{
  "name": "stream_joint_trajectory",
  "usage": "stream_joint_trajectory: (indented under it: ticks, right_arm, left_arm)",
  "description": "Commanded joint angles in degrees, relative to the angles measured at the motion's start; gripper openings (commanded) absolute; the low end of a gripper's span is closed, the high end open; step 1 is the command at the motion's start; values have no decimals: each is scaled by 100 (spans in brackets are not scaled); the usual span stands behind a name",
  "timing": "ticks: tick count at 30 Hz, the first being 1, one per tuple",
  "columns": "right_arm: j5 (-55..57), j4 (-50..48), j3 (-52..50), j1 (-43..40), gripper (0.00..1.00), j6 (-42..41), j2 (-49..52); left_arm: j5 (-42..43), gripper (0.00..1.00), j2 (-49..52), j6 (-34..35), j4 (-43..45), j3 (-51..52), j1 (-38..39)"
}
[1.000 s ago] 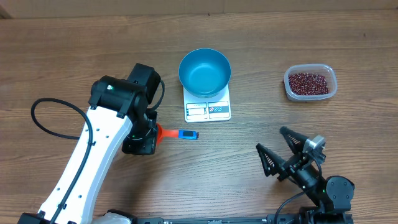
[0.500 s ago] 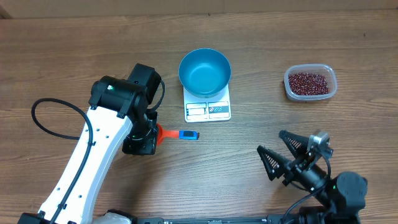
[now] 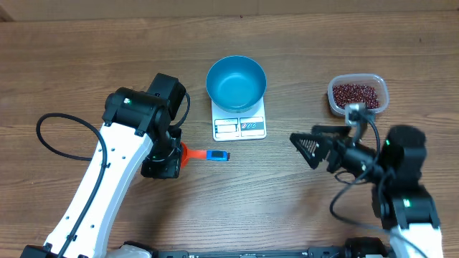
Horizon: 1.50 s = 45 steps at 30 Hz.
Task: Scoop item into bowl and weigh 150g on scale
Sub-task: 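Move the right gripper to the blue scoop handle near the left gripper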
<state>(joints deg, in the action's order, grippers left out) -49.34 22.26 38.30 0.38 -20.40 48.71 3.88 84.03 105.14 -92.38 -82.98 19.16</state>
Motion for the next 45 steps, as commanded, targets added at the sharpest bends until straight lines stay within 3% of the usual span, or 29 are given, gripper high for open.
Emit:
stream_joint_trajectory:
  ticks: [1,6,14,18,29,38,43,45]
  right_arm:
    - [-743,-98,109,-11,100,-874,527]
    - [-1029,-162,109,-11,100,-1517,1287]
    - [-1836,-549,109,2,100,-1794,2004]
    - [-1851,-675,109,168,100,-2059,2039]
    - [-1532,-2369,109,1294,100,-3351,2041]
    - [-1305,-2396,109,1563,100,-3366,2041]
    - [-887,-2393,109,1906,94,-3355,2041]
    - [-691,-2396,109,2111,86,-3270,2041]
  left_arm:
    - [0,4,-11,157,-33,-37,42]
    - [2,4,-11,155,-35,-37,42]
    - [22,4,-11,157,-33,-37,44]
    - [22,4,-11,160,-15,-37,44]
    - [170,4,-11,160,31,-37,44]
    - [461,4,-11,162,402,-37,42]
    - [728,4,-11,162,605,-37,50]
    - [723,4,-11,160,592,-37,50]
